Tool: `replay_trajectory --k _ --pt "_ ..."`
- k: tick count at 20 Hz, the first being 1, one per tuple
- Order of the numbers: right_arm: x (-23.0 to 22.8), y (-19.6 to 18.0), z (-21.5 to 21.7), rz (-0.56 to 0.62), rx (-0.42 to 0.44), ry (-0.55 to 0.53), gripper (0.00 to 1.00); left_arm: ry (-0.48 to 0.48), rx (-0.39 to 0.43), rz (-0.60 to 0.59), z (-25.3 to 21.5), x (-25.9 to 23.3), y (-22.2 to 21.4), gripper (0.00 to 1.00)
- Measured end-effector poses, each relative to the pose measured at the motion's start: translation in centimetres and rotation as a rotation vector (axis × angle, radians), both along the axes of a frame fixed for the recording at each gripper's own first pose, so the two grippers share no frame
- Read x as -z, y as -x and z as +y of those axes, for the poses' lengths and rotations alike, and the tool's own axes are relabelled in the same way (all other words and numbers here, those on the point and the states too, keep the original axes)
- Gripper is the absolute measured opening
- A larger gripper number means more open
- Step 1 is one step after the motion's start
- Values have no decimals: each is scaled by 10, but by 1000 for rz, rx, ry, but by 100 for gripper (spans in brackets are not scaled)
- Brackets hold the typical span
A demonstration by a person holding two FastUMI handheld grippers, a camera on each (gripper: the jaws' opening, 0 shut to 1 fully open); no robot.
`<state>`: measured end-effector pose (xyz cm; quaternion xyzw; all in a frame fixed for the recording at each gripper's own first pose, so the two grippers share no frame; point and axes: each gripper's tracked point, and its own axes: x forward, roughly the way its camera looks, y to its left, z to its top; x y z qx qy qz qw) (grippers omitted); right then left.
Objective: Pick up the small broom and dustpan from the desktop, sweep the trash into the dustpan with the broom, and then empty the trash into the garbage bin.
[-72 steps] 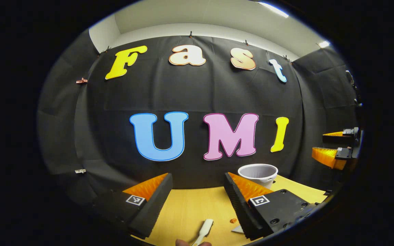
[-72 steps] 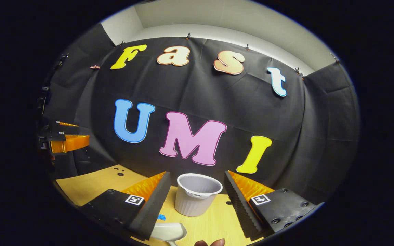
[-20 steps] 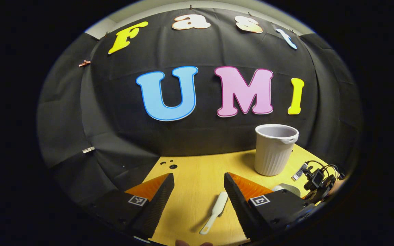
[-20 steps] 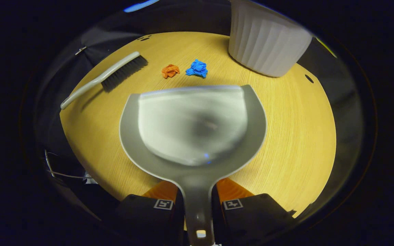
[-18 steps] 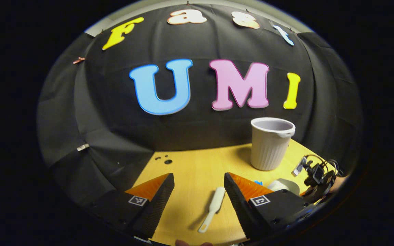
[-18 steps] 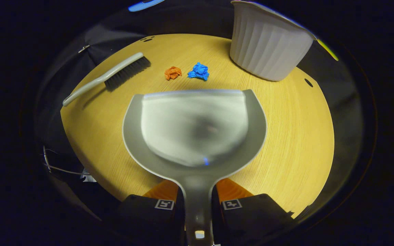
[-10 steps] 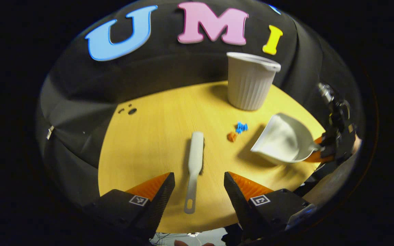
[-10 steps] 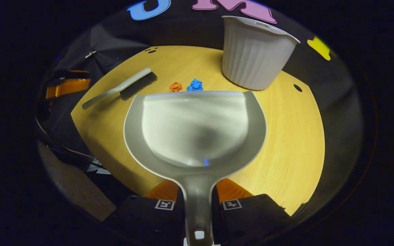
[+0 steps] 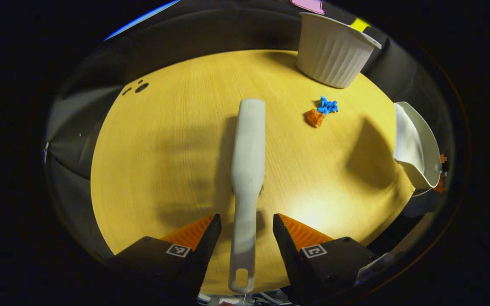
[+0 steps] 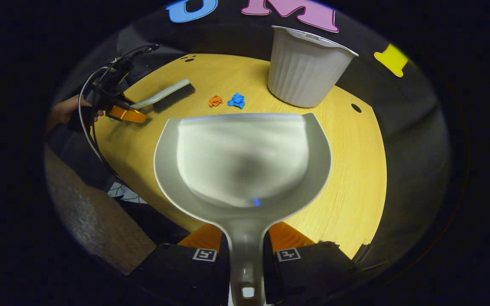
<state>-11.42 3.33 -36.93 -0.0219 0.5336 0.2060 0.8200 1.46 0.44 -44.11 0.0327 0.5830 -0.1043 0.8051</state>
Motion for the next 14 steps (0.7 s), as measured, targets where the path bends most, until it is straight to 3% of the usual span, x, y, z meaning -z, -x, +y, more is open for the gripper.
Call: replay_trajectory --k 3,6,7,8,10,14 --pt "1 4 4 17 -4 -4 36 -10 21 32 -1 13 2 75" --pt "2 3 10 27 -30 -4 36 -23 24 20 0 18 -2 48" --pt "3 3 12 32 -40 -3 36 -26 16 26 -1 21 -3 47" --pt "4 2 14 39 -51 0 36 -35 15 42 -1 19 -1 33" --pt "8 -1 18 80 -77 18 33 -73 26 68 1 16 -1 29" --pt "24 -9 20 211 -137 49 36 -74 45 -53 -18 -10 -49 28"
